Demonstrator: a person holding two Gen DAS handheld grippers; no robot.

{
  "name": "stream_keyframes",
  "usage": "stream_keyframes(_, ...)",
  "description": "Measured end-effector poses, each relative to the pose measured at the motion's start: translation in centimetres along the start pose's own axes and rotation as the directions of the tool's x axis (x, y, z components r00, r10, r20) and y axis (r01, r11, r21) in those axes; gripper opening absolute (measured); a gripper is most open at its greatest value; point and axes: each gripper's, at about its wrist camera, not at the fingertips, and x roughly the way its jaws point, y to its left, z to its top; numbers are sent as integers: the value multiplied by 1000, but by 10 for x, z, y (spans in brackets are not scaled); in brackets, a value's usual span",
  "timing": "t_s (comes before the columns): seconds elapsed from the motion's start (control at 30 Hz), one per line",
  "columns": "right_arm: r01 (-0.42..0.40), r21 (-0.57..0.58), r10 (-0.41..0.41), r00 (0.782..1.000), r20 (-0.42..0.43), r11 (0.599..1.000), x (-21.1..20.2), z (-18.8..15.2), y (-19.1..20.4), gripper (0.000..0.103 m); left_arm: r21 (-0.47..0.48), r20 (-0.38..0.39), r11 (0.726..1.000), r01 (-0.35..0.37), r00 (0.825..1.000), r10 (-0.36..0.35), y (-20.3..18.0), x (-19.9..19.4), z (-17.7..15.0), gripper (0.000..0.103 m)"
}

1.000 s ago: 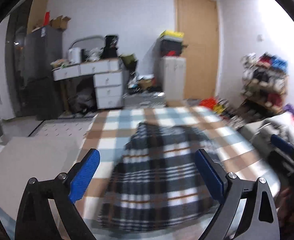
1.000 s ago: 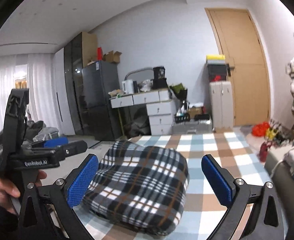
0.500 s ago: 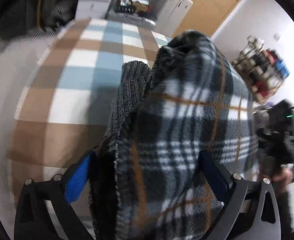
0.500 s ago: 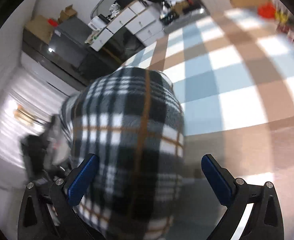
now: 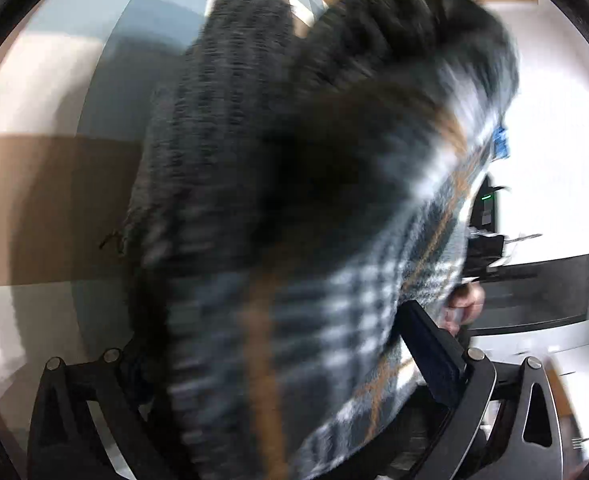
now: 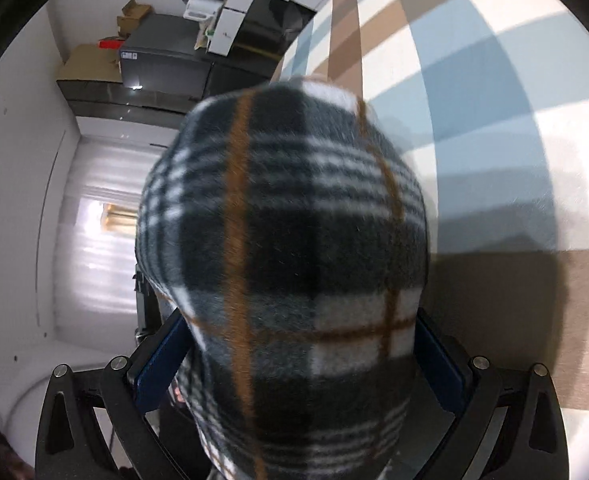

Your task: Fold large clothes

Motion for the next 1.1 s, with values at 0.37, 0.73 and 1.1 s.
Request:
stream_keyframes(0.37,-30,-84,36,997,66,996,-20,-41,19,94,4,48,996,84,995,-84,-44,-24,-16,77)
stream_keyframes(0.73,-141,-25,143,984,107,990,-7,-52,53,91,41,81,999,-3,997,0,-110,-77,-33,77)
stream_keyframes(1.1,-230,-92,233,972,25,969,100,-1,178,91,-16,230,993,-119,966,119,-119,-209,-59,77)
